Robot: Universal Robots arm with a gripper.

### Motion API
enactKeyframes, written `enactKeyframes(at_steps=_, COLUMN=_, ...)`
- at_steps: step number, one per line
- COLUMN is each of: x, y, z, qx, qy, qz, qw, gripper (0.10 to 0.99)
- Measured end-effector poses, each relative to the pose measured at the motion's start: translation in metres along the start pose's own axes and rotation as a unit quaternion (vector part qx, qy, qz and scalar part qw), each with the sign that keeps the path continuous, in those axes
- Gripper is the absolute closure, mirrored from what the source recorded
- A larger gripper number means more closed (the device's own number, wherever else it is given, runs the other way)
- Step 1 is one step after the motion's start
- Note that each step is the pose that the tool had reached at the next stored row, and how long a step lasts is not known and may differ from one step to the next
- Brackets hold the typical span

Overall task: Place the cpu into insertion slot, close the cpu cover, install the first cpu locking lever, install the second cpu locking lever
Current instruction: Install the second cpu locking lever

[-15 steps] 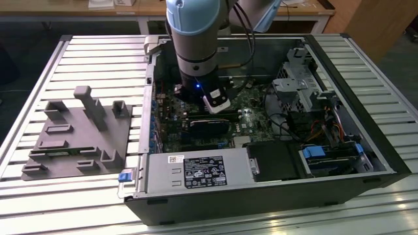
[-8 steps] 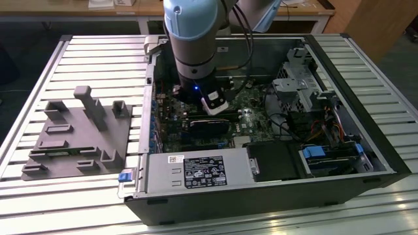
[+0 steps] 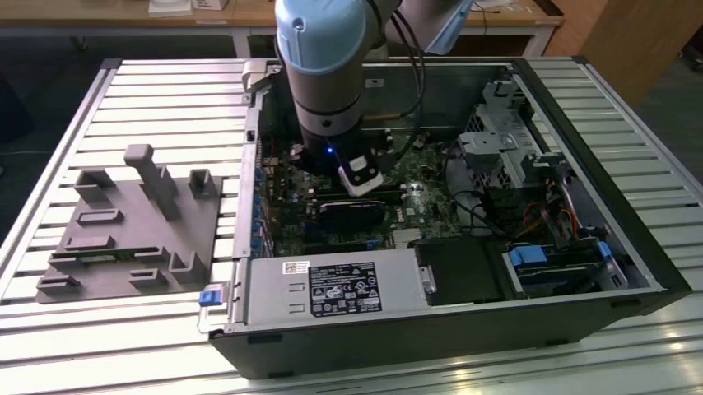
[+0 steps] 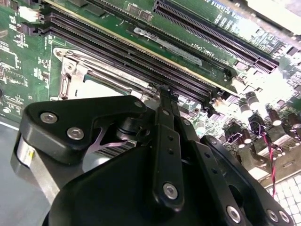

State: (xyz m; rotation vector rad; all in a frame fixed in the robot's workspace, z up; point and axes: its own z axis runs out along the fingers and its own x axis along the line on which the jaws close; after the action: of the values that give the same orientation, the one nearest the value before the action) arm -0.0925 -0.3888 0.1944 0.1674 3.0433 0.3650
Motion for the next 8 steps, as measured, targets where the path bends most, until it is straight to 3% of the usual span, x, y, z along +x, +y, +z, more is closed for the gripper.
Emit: enactKeyframes(at_steps=8, x=0.0003, y=-0.0018, z=0.0045, qx=-0.0012, qy=0.0007, qz=0.000, qw=1.0000, gripper=0.980)
